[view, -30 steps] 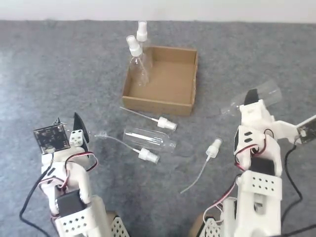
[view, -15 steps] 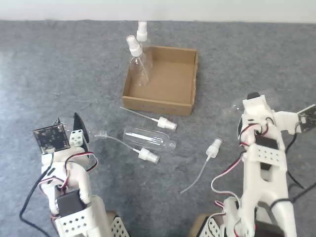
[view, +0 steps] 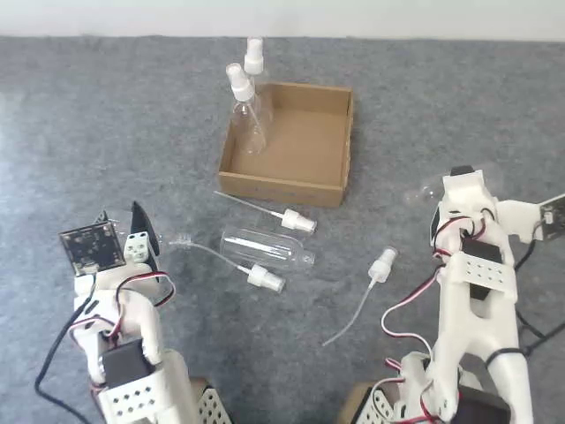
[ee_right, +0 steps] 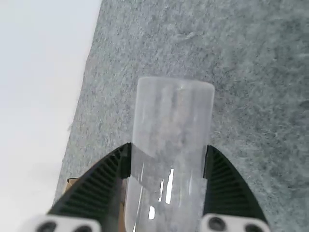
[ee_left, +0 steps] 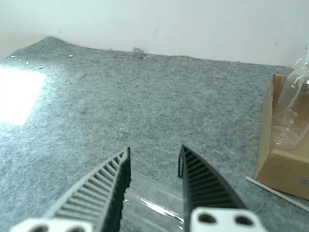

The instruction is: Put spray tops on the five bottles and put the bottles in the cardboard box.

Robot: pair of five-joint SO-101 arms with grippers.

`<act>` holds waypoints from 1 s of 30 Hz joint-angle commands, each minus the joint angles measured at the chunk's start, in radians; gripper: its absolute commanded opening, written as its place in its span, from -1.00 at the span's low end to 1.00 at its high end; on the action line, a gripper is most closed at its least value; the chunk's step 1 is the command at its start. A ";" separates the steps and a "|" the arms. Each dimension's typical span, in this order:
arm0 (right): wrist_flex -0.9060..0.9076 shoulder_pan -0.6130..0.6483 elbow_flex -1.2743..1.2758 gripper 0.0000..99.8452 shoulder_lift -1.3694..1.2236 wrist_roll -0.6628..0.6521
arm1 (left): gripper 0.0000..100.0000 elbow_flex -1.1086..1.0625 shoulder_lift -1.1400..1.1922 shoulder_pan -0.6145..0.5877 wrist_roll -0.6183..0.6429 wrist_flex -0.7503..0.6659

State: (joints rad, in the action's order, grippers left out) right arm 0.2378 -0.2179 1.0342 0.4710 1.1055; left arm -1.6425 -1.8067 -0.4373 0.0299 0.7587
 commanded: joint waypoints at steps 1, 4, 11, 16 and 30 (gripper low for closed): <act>-0.005 -0.008 -0.092 -0.72 -0.038 0.011 | -0.70 0.012 -0.017 -0.003 0.009 -0.032; 0.099 -0.012 -0.176 -0.72 -0.116 0.011 | -0.70 0.012 -0.017 -0.003 0.009 -0.032; 0.211 -0.012 -0.324 -0.72 -0.272 0.086 | -0.70 0.012 -0.017 -0.003 0.009 -0.032; 0.231 -0.013 -0.341 -0.71 -0.280 0.097 | -0.70 0.012 -0.017 -0.002 0.009 -0.034; 0.229 -0.002 -0.341 -0.42 -0.288 -0.023 | -0.70 0.012 -0.017 -0.003 0.009 -0.034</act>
State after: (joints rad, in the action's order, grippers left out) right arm 0.4603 -0.2163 0.7626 0.1749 1.1040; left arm -1.6425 -1.8067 -0.4373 0.0299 0.7587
